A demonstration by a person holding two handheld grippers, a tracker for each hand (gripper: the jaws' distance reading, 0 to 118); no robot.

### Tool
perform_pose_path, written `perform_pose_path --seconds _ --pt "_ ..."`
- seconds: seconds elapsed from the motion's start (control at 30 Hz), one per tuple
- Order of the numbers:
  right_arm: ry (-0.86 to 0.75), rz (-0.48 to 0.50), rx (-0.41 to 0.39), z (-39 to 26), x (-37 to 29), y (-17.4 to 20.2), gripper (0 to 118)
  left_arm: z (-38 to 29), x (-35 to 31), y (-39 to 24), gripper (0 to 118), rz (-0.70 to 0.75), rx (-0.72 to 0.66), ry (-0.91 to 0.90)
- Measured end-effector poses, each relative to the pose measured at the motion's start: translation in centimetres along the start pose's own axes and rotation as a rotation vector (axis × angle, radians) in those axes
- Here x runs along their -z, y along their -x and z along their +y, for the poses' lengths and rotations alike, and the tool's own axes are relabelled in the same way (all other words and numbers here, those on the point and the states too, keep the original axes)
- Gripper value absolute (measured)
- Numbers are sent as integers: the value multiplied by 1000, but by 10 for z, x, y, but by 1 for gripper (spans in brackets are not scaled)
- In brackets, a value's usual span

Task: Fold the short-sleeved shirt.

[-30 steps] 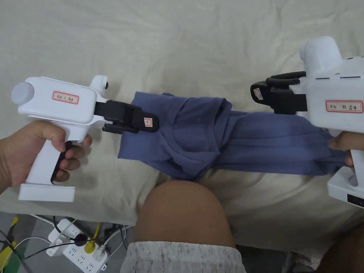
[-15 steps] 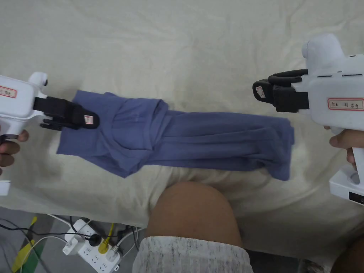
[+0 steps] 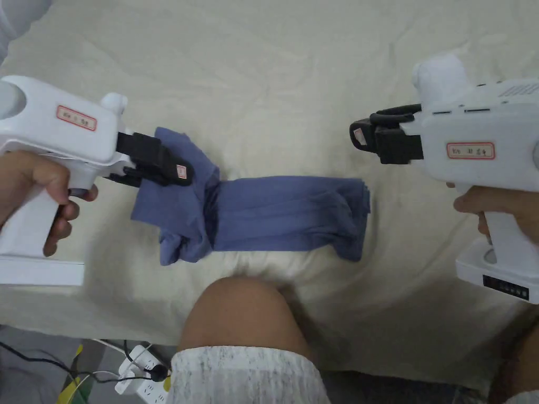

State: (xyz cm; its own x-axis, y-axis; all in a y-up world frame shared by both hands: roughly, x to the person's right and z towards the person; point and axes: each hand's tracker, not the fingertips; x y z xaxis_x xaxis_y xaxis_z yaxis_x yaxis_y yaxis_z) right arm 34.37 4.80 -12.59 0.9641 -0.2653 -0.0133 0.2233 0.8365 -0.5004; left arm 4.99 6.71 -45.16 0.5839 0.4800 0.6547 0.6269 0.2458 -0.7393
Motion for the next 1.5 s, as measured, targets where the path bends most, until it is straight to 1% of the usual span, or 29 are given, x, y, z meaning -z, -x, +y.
perform_pose_path --seconds 0.1,0.13,0.27,0.37,0.43,0.5,0.57,0.7,0.8,0.87,0.93,1.07,1.13,1.2,1.23,1.27,1.3,1.33,1.37,1.43,1.5 --pt "-14 -1 2 -2 -13 -4 0 5 42 -35 16 -6 30 58" --pt "-21 -4 5 -3 -18 -5 0 7 58 -47 16 -2 64 87" --pt "-42 -19 12 -6 -37 -12 0 8 111 -84 16 38 73 132" --pt "-54 -34 24 -9 -48 -19 0 4 134 -107 16 81 98 157" --pt "-56 -41 29 -11 -53 -23 0 2 144 -118 16 109 127 173" --pt "-64 -50 35 -12 -57 -26 0 0 147 -126 16 122 125 176" --pt "-68 -53 42 -11 -58 -30 0 -1 146 -134 16 167 196 183" --pt "-72 -54 47 -10 -57 -31 0 -2 137 -134 19 155 163 158" --pt "-74 -49 47 -8 -54 -29 0 -4 132 -134 29 98 161 151" --pt "-71 -44 45 -7 -52 -27 0 -5 128 -134 35 23 127 152" --pt "-65 -46 35 -7 -51 -24 0 -7 121 -136 52 -62 114 147" --pt "-57 -50 29 -6 -53 -21 0 -8 98 -141 53 -217 93 112" --pt "-53 -57 25 -5 -55 -20 0 -8 83 -144 53 -280 137 88" --pt "-52 -61 23 -4 -55 -19 0 -9 72 -141 53 -294 171 82" --pt "-50 -65 23 -4 -55 -19 0 -10 70 -137 52 -295 176 93" --pt "-49 -69 21 -3 -55 -18 0 -9 70 -132 49 -317 201 101" --pt "-49 -70 21 -3 -55 -17 0 -10 71 -129 37 -338 226 119" --pt "-51 -69 22 -2 -55 -16 0 -13 75 -124 18 -351 231 135" --pt "-51 -67 22 -2 -55 -16 0 -15 80 -120 11 -336 226 137" --pt "-47 -70 19 -2 -53 -15 0 -17 96 -114 0 -349 246 204" --pt "-48 -60 20 -2 -52 -15 0 -19 111 -110 0 -352 239 235"
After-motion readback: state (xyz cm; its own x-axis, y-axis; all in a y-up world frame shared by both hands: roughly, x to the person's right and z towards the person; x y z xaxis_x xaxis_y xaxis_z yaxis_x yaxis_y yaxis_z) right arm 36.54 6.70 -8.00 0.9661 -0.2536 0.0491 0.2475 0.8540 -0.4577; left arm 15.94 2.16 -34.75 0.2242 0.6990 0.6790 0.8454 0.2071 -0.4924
